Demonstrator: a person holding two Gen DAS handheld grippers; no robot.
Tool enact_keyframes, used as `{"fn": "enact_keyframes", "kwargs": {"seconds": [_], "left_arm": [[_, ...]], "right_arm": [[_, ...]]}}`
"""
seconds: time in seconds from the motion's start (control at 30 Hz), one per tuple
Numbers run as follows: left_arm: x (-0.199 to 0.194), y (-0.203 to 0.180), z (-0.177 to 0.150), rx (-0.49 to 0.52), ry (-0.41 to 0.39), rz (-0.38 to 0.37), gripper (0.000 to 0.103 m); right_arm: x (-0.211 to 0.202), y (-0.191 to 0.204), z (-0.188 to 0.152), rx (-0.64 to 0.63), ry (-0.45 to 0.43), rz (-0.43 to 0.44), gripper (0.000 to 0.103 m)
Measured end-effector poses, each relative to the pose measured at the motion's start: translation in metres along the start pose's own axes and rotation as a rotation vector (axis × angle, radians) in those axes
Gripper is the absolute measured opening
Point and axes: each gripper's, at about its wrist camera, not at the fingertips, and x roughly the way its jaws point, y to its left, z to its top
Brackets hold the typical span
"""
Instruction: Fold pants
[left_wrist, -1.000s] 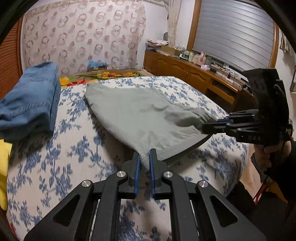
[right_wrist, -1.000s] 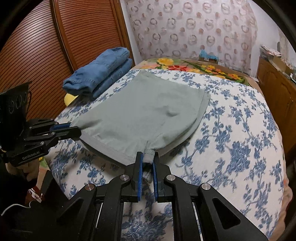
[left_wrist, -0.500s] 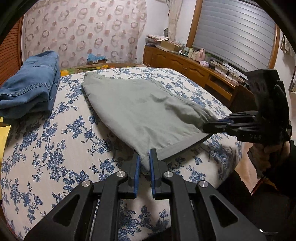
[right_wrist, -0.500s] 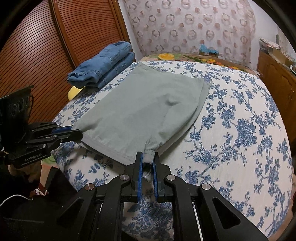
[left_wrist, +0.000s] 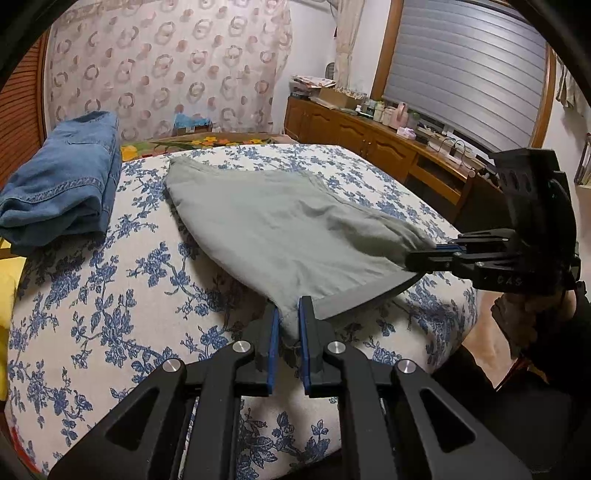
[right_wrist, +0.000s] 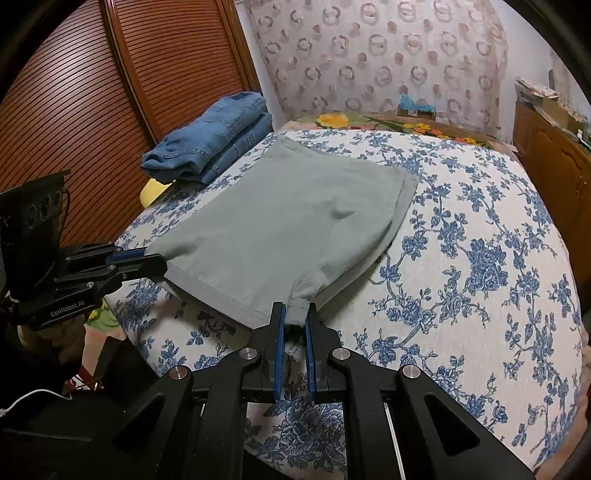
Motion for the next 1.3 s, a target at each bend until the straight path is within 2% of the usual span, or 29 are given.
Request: {"fn": "enact_keyframes", "kwargs": {"seconds": [0.5, 1.03, 1.3], "left_arm": [[-0.002, 0.005, 0.021, 0.009, -0.043, 0.015, 0.011], [0.02, 0.03, 0.084, 0.006, -0.113, 0.041, 0.011], [0.036, 0.04, 0.106, 0.006, -0.118, 0.065, 0.011]], "right_arm": [[-0.005, -0.004, 0.014, -0.018, -0.053, -0.004, 0.009], [0.014, -0.027, 0.067, -0.038, -0.138, -0.017, 0.009], [0.03, -0.044, 0.089, -0.045, -0.163, -0.016, 0.009]]}}
